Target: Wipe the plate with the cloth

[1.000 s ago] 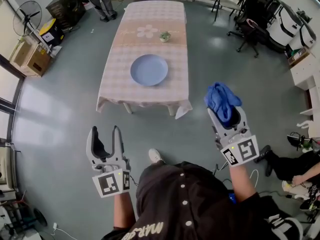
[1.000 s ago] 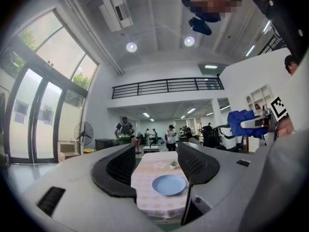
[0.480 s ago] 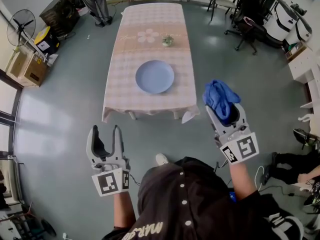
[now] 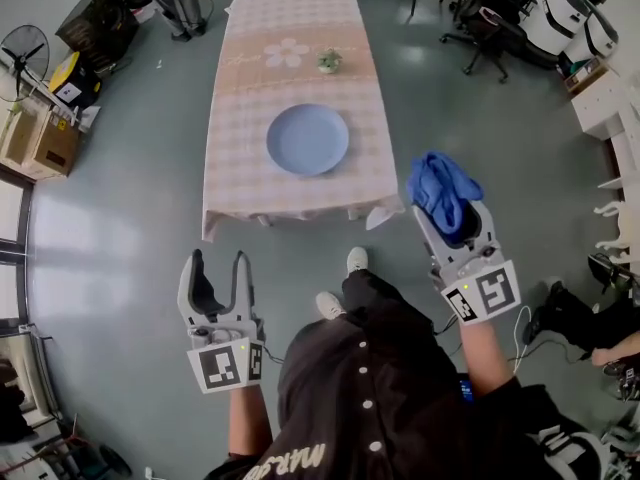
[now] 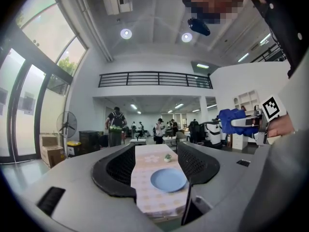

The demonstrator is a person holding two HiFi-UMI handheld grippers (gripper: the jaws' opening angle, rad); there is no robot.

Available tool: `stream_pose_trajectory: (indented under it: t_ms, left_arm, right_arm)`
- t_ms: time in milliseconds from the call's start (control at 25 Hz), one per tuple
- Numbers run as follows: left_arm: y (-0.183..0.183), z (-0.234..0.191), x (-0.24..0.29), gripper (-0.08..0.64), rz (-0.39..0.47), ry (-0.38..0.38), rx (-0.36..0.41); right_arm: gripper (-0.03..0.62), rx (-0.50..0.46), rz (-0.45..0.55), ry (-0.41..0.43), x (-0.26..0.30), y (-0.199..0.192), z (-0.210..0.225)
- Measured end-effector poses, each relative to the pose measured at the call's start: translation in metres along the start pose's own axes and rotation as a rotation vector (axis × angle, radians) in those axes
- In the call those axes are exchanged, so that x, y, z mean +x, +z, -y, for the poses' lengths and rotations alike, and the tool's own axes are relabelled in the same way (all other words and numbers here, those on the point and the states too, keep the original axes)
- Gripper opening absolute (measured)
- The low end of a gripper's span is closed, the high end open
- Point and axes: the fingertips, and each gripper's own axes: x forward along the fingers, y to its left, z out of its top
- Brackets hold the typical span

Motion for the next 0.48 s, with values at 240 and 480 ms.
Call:
stream_pose_trajectory:
  t_ms: [240,480]
  left_arm:
    - [-0.007,0.008,0.025,0.27,-0.016,-0.032,0.006]
    - [-0.005,-0.001,0.069,0.27,-0.029,-0.03,-0.017]
  right_arm:
    - [0.238,0.016,-0.017,-0.01,0.01,-0.013,0.011]
    - [0.237,0.017,-0.003,-0.008,0.054,-0.011,0.038]
